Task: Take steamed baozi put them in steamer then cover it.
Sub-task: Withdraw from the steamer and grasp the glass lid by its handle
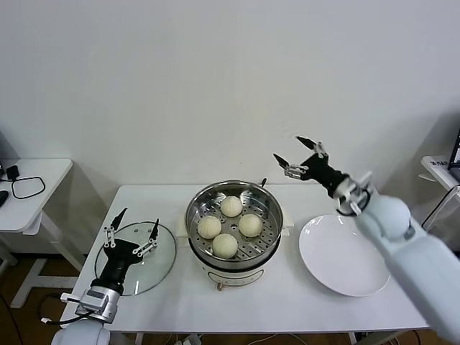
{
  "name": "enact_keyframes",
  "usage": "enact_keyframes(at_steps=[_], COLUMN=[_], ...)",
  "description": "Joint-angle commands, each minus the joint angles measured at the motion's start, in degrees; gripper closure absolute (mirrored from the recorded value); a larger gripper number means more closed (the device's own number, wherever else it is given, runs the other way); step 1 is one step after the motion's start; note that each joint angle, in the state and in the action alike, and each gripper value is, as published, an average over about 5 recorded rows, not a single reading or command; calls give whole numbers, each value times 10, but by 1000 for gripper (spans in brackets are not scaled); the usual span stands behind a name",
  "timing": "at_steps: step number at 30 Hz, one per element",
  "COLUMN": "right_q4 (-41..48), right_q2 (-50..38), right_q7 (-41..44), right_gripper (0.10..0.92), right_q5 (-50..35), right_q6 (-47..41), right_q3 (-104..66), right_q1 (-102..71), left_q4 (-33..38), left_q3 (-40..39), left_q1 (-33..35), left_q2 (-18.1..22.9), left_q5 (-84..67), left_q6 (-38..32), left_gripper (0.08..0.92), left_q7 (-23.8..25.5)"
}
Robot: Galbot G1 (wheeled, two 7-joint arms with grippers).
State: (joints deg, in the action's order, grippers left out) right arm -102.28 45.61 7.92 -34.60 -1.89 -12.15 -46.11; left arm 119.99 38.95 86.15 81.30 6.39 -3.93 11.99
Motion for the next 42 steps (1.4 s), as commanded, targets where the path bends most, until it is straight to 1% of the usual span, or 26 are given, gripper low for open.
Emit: enact_keyframes(at_steps=[1,8,13,16,19,23,25,31,42], right_q4=[-100,-115,-106,-108,-108,-101,-98,-96,-94], right_q2=[140,195,211,214,218,223,226,229,233], right_q7=[-139,-148,-149,-148,-147,-147,-146,-145,-144], right_gripper=[203,203,203,203,203,203,203,203,203], right_q5=[78,101,100,98,98,98,99,99,101], right_q6=[126,170,175,173,170,169,169,167,168], right_q3=[-192,-184,-180,-178,-175,-172,-170,-166,-164], right_q1=[-327,-385,-388,-387,-384,-378,-377,-373,-372], left_q4=[-25,-66,-129,-185,-240,-300,-318,-346,-366], left_q3=[-6,12,36,51,62,71,72,73,70], left_q1=[5,20,20,11,3,-10,-14,-30,-80], left_q2=[1,4,-1,-12,-27,-45,-51,-59,-63], left_q5=[37,148,318,442,565,685,725,773,770], left_q6=[-50,-140,-221,-259,-286,-300,-298,-286,-259], left_gripper=[177,177,177,177,177,177,177,177,177], left_q7=[-38,-76,-124,-162,-211,-280,-299,-312,-309])
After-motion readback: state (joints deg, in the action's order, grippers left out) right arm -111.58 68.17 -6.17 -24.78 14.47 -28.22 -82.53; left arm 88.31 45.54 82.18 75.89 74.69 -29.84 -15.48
